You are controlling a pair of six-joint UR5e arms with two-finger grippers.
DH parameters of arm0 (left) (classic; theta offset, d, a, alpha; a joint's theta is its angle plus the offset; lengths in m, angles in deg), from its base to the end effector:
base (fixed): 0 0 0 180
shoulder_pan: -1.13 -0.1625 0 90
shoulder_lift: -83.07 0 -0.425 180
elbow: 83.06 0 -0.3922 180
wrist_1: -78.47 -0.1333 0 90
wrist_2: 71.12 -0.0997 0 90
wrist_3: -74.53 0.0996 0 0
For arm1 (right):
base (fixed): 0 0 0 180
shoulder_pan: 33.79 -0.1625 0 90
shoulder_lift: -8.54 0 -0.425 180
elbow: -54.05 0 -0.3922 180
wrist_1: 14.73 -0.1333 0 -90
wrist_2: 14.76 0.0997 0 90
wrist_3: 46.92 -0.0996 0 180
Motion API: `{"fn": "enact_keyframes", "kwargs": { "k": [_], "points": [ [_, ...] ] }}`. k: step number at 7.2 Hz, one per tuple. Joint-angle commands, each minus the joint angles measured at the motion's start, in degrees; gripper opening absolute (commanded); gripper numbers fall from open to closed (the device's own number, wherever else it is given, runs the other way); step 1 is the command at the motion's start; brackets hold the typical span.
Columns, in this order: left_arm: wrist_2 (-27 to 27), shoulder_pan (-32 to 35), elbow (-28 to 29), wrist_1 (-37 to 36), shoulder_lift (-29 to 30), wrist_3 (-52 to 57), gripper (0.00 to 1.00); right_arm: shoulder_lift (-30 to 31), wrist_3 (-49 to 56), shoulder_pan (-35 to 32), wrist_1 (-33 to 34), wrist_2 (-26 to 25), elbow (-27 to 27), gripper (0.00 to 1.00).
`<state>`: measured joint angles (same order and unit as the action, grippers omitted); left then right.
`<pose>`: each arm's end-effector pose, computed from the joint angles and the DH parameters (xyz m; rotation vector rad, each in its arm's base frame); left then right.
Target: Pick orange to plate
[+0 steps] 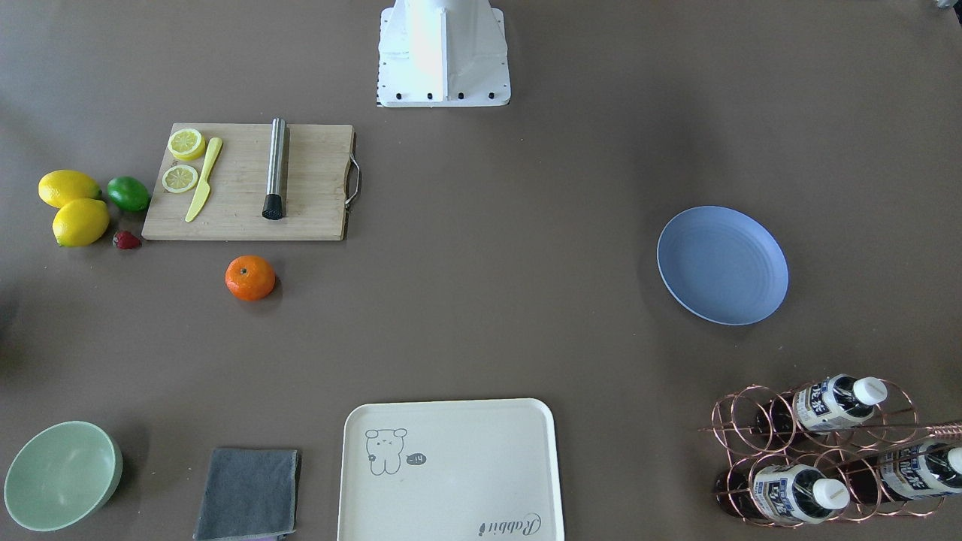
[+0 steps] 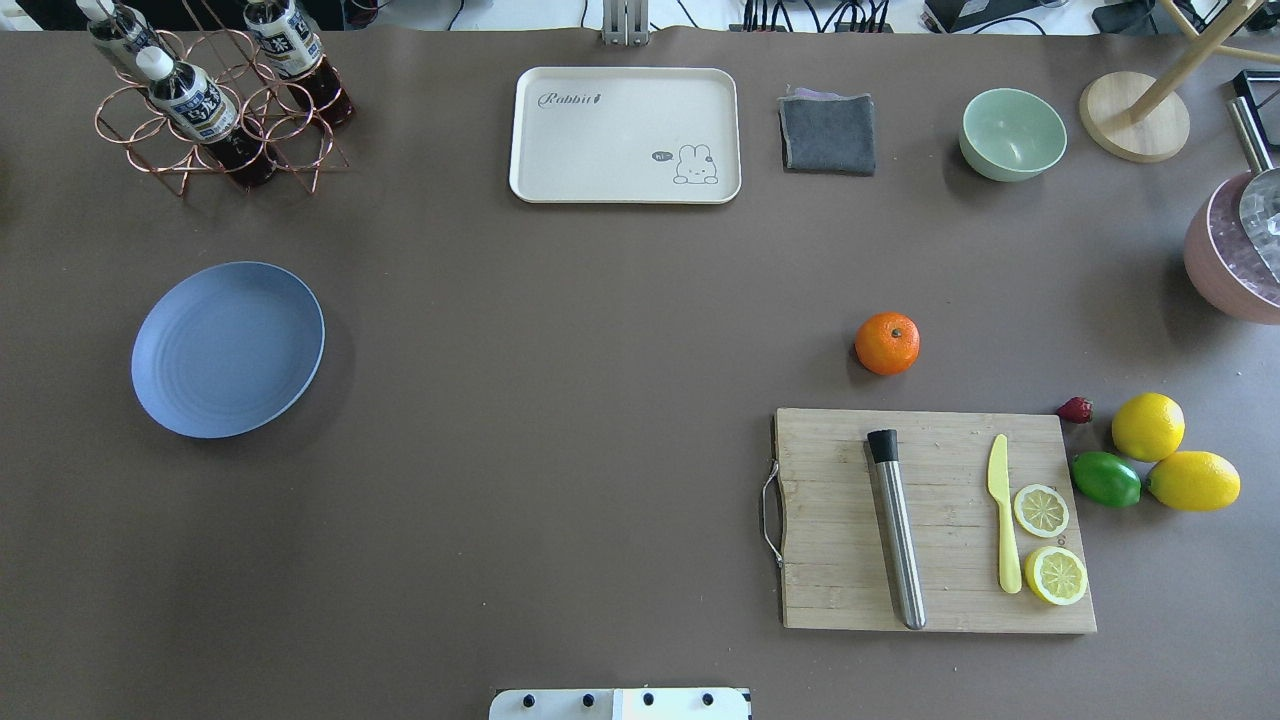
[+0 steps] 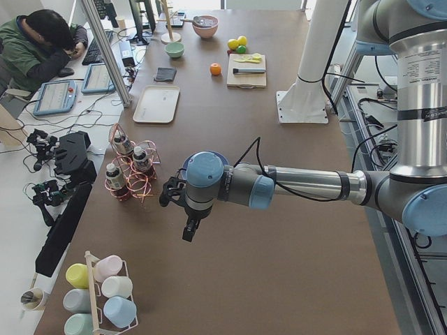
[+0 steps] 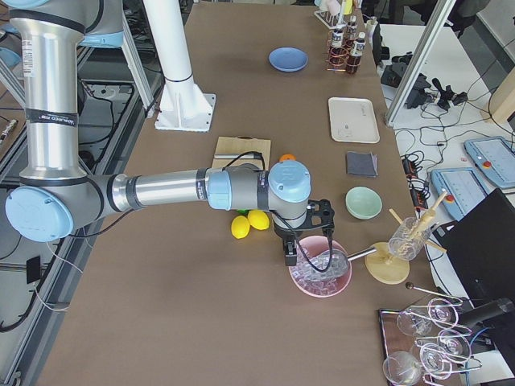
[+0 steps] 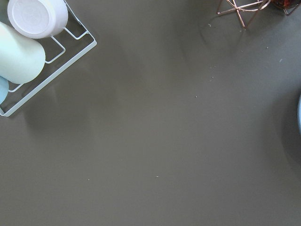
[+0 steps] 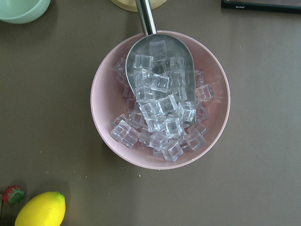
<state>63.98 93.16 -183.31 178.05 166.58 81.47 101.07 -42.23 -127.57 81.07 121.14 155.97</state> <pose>-0.0789 -0.4540 0.6045 0.2815 0.7646 0.1725 0.0928 -0.4669 0.5860 0.1183 -0.7943 -0.0401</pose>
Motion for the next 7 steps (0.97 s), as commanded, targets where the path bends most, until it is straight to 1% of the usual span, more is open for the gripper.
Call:
{"fn": "enact_keyframes", "kwargs": {
  "k": [1,6,7],
  "points": [
    [0.0,0.0,0.0,0.0,-0.1,-0.1,0.98,-0.5,0.0,0.0,0.0,0.0,-0.4,1.0],
    [0.6,0.0,-0.8,0.3,0.2,0.4,0.98,-0.2,0.0,0.0,0.0,0.2,-0.2,1.0],
    [0.7,-0.1,-1.0,0.4,1.0,0.4,0.98,-0.4,0.0,0.0,0.0,0.2,-0.2,1.0]
  ]
}}
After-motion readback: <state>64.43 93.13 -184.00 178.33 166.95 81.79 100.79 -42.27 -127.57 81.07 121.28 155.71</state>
